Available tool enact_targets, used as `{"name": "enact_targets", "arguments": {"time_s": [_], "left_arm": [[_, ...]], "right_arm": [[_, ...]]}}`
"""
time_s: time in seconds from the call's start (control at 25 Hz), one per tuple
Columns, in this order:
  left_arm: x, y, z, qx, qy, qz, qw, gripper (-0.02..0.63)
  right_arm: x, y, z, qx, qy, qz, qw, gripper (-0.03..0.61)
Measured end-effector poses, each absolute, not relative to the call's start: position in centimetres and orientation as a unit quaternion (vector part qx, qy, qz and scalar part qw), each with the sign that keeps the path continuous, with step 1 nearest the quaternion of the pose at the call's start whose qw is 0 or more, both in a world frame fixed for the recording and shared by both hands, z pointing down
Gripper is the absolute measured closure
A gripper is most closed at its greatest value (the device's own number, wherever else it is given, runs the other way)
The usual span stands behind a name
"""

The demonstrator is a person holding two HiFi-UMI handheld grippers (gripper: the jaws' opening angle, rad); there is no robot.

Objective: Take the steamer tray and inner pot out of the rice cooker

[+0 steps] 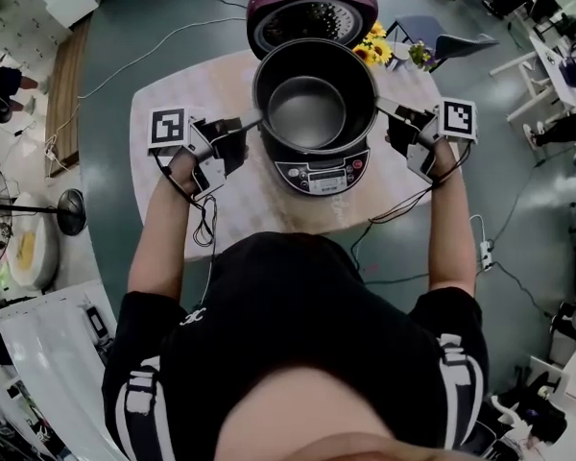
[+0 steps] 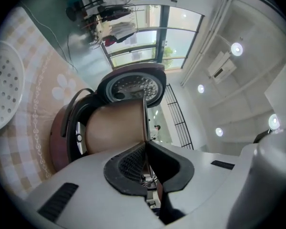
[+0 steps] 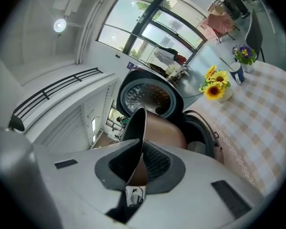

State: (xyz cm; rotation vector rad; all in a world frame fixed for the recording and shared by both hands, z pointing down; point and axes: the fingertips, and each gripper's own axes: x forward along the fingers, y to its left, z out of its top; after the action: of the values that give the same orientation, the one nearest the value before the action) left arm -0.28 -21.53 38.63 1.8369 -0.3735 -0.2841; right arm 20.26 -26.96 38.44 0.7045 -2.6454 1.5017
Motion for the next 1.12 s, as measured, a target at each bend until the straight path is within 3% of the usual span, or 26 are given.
{"name": "enact_targets", "arguments": {"time_s": [0.28, 1.12], "left_arm": [[-2.1, -20.4, 34.5, 0.812, -0.184, -0.152, 0.532, 0.6], [-19.8, -10.2, 35.2, 0.752, -0.362, -0.255, 0.488, 0.6]], "right_arm": [[18.0, -25.5, 34.1, 0.181, -0.869, 0.459, -0.01, 0.557], [-2.6, -21.0, 34.8, -0.008, -0.896, 0.431, 0.101, 0.552]]}}
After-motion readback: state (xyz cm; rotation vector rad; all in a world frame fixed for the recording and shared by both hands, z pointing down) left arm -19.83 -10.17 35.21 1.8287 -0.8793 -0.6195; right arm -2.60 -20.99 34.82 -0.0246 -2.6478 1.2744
